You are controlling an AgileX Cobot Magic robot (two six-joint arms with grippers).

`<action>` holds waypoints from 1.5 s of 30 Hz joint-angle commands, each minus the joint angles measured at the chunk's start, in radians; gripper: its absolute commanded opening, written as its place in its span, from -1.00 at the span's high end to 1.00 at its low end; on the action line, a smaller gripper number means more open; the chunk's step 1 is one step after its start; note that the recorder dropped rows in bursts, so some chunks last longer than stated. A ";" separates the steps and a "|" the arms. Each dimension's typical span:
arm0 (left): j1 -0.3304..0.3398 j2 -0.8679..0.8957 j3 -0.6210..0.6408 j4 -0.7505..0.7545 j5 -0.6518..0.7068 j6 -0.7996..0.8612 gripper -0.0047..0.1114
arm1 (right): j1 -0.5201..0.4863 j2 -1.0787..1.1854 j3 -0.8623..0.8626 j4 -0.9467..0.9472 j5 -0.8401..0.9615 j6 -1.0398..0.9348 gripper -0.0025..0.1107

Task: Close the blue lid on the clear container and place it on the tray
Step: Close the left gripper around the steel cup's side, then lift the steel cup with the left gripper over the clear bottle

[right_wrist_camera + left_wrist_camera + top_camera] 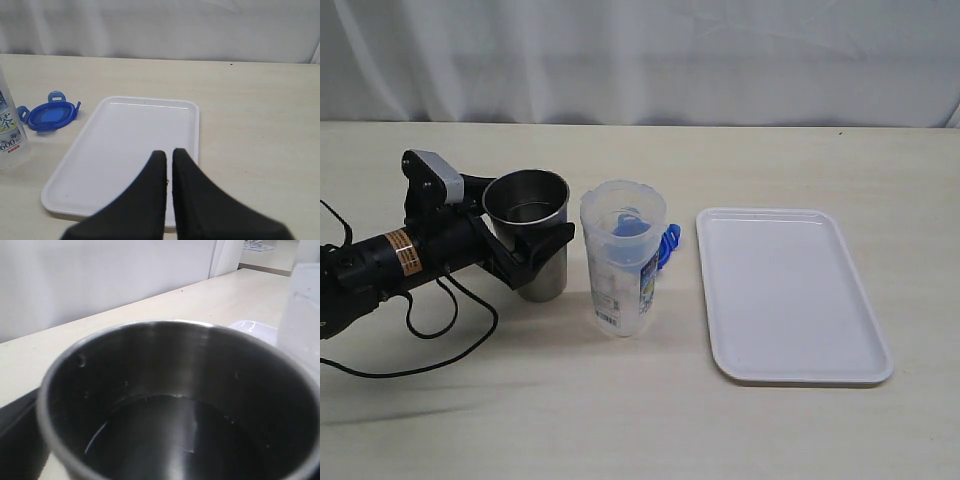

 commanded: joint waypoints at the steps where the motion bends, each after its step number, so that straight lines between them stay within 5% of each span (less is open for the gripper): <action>1: -0.001 0.002 -0.005 -0.009 -0.010 -0.007 -0.23 | -0.005 -0.004 0.002 0.002 0.001 0.000 0.88; 5: -0.001 0.002 -0.005 -0.008 -0.010 -0.007 0.14 | -0.005 -0.004 0.002 0.002 0.001 0.000 0.88; 12: -0.001 0.002 -0.005 -0.008 -0.010 -0.007 0.41 | -0.005 -0.004 0.002 0.002 0.001 0.000 0.88; 16: -0.001 0.002 -0.005 -0.007 -0.010 -0.007 0.93 | -0.005 -0.004 0.002 0.002 0.001 0.000 0.88; 45: -0.001 -0.011 -0.105 -0.009 -0.010 -0.011 0.92 | -0.005 -0.004 0.002 0.002 0.001 0.000 0.88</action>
